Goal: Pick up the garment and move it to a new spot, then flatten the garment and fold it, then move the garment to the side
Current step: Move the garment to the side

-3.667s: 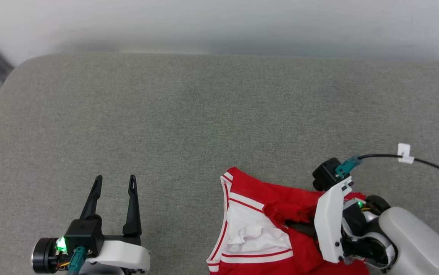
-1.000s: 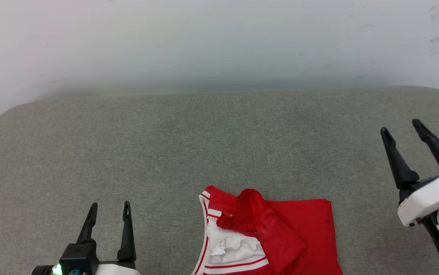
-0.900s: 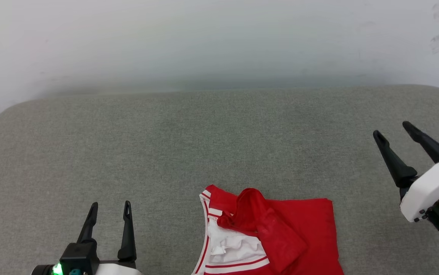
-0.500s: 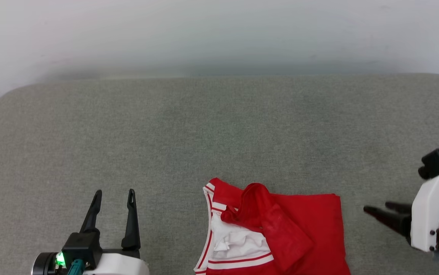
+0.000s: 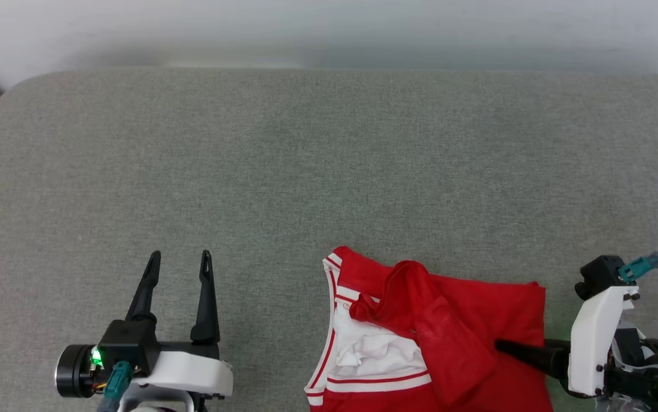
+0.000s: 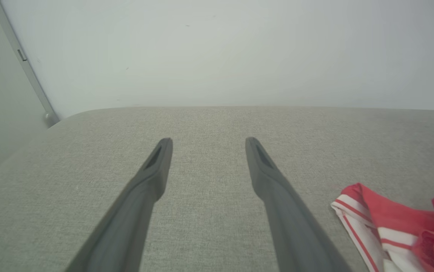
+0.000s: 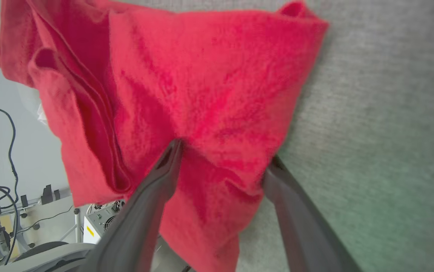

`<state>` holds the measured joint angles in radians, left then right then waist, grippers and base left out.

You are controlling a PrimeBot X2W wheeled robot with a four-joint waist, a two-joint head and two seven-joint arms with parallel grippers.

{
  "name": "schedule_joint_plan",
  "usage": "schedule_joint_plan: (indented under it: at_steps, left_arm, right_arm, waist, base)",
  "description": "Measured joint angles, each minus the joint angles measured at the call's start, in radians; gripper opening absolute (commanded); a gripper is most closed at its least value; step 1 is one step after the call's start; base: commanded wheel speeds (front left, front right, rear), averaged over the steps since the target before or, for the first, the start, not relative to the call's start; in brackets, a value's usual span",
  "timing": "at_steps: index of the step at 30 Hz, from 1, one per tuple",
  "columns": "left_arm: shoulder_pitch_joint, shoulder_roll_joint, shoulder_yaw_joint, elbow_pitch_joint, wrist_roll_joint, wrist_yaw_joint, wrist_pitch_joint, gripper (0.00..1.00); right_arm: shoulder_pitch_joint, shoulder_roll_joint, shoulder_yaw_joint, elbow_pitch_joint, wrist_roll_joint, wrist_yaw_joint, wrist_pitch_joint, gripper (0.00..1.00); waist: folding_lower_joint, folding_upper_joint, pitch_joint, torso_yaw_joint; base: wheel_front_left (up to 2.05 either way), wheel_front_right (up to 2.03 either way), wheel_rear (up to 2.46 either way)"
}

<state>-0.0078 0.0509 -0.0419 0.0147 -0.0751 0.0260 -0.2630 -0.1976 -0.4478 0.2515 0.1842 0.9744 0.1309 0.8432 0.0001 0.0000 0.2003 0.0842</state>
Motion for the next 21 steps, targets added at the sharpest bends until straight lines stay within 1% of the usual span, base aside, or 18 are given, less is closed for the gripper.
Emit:
schedule_joint_plan:
  at_steps: [4,9,10,11,12,16,21]
  left_arm:
    - [-0.021,0.000,-0.014,0.001,0.000,0.000,0.000,1.00]
    - [-0.028,0.000,-0.017,0.002,-0.006,0.002,0.000,1.00]
    - [-0.029,0.000,-0.018,0.003,-0.007,0.003,0.000,1.00]
    - [-0.029,0.000,-0.017,0.004,-0.007,0.005,0.000,1.00]
    - [-0.029,0.000,-0.018,0.006,-0.007,0.005,0.000,1.00]
    - [-0.025,0.000,-0.020,0.012,-0.007,0.009,0.000,1.00]
    - [-0.002,0.000,-0.021,0.013,-0.009,0.014,0.000,1.00]
  right_arm:
    - [-0.015,0.012,0.040,0.047,-0.020,0.001,-0.027,1.00]
    - [-0.034,0.000,0.098,0.076,-0.028,0.001,-0.059,1.00]
    - [-0.037,-0.004,0.108,0.077,-0.029,0.001,-0.071,0.58]
    - [-0.039,-0.006,0.118,0.081,-0.029,0.001,-0.083,0.11]
    - [-0.041,-0.011,0.128,0.082,-0.028,0.001,-0.097,0.00]
    - [-0.051,-0.026,0.177,0.083,-0.023,0.000,-0.142,0.00]
    - [-0.082,-0.065,0.242,0.044,-0.021,0.000,-0.179,0.00]
  waist:
    - [0.0000,0.0000,0.027,0.018]
    - [-0.0001,0.0000,0.044,0.032]
    - [-0.0001,0.0000,0.044,0.033]
    - [-0.0001,0.0000,0.043,0.033]
    - [-0.0001,0.0000,0.040,0.033]
    - [-0.0001,0.0000,0.019,0.031]
    - [0.0000,0.0000,-0.024,0.023]
  base:
    - [0.00,0.00,0.00]
    - [0.00,0.00,0.00]
    - [0.00,0.00,0.00]
    - [0.00,0.00,0.00]
    - [0.00,0.00,0.00]
    - [0.00,0.00,0.00]
    - [0.00,0.00,0.00]
